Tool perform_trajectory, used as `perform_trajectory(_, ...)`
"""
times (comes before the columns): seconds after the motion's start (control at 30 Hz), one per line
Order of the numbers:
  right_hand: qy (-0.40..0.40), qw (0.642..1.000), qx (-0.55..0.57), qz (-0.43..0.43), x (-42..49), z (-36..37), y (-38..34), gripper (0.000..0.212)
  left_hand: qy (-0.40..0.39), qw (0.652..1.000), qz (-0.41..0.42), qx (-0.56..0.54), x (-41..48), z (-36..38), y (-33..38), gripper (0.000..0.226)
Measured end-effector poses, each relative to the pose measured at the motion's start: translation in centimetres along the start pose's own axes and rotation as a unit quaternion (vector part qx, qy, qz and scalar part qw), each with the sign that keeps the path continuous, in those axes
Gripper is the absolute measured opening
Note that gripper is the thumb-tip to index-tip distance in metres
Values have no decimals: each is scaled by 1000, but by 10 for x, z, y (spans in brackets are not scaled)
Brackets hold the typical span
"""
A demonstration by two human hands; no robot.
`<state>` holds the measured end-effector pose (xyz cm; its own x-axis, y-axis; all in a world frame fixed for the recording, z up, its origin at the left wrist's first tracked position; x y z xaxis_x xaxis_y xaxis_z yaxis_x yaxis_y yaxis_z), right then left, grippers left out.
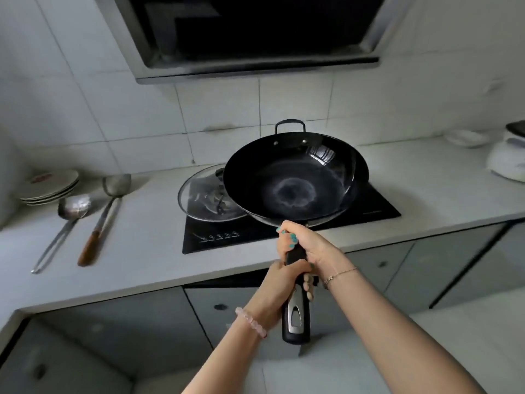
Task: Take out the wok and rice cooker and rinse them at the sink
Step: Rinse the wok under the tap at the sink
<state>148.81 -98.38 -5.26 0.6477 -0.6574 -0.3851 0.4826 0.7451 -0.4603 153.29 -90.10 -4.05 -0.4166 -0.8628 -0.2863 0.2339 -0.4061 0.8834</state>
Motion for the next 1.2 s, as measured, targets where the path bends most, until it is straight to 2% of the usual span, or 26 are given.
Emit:
perform_trajectory(0.23,20,995,47,-88,-51,-54,-52,40,-95,994,-38,37,45,59,-5,26)
perform_trajectory(0.43,25,991,58,-117,-83,-95,-104,41,-121,990,-39,67,94,110,-7,25)
perform_trajectory(0.57,28,990,71,-115,-102,-133,-143,44,-127,989,-44,56,138,148,-15,23)
perform_trajectory(0.9,51,994,64,-68,-144,-238,-261,36,-108,992,-67,-21,262,253,-29,17)
perform_trajectory(1.2,58,994,76,-46,-122,-296,-333,37,-96,991,-93,-24,352,276,-28,21)
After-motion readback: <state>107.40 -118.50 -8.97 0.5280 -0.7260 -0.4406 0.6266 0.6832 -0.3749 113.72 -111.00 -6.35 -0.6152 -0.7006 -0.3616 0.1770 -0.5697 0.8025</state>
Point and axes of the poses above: each hand's wrist, its own x-axis towards the middle knuckle, its own z-axis out of the palm, y = z × x, the point moved 4 cm from there along x, towards the middle knuckle, and after that the axes turned 14 degrees about -y, right-handed, at the moved point
